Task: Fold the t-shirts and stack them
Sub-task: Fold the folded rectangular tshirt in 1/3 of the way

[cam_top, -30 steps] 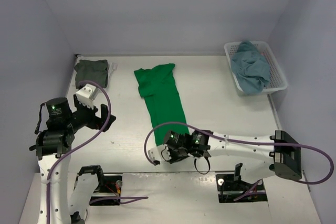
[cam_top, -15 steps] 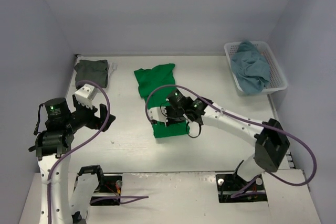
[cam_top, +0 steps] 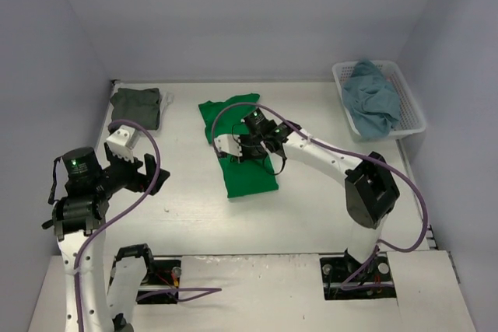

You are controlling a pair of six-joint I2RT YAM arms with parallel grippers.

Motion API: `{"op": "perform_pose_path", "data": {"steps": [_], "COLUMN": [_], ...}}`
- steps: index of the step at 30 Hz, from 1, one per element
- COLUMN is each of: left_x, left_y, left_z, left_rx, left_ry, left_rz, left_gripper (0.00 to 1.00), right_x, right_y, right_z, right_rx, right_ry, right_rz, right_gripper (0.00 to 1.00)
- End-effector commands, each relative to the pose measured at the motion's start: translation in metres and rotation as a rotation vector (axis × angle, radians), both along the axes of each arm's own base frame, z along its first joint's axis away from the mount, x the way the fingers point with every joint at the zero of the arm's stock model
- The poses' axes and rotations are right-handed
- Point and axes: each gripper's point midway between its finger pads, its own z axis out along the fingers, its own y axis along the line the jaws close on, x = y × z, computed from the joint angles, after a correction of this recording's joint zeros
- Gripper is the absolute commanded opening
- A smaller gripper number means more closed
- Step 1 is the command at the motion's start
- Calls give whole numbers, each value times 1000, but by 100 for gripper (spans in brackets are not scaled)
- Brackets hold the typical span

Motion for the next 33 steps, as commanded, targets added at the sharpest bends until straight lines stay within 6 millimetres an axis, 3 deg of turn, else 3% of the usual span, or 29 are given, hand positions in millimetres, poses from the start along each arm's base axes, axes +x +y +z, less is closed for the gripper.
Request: {"op": "perform_pose_path", "data": {"steps": [1,6,15,25,30,33], "left_x": [9,9,7,6,3,2], "left_y": [-3,-3,-3,-3,-5,-6], "left_z": [20,20,23,27,32,33], "left_rx": [-18,-30,-39,-68,-78,-79], "left_ry": [-78,-75,-86,-103,-122,-126], "left_rz": [-20,-22,-18,-14,-20,-23], "left_gripper": [84,84,84,84,84,84], "right_x": [24,39,57,93,121,130], "right_y": [20,23,27,30,31,28], "right_z": [40,44,-4,-35,-44,-43], "right_rx": [90,103,60,67,67,76], "right_ry": [-94,-104,-41,-49,-136,-162], "right_rz": [25,15,8,-34,-127,-184], "right_gripper": [2,2,2,5,19,34]}}
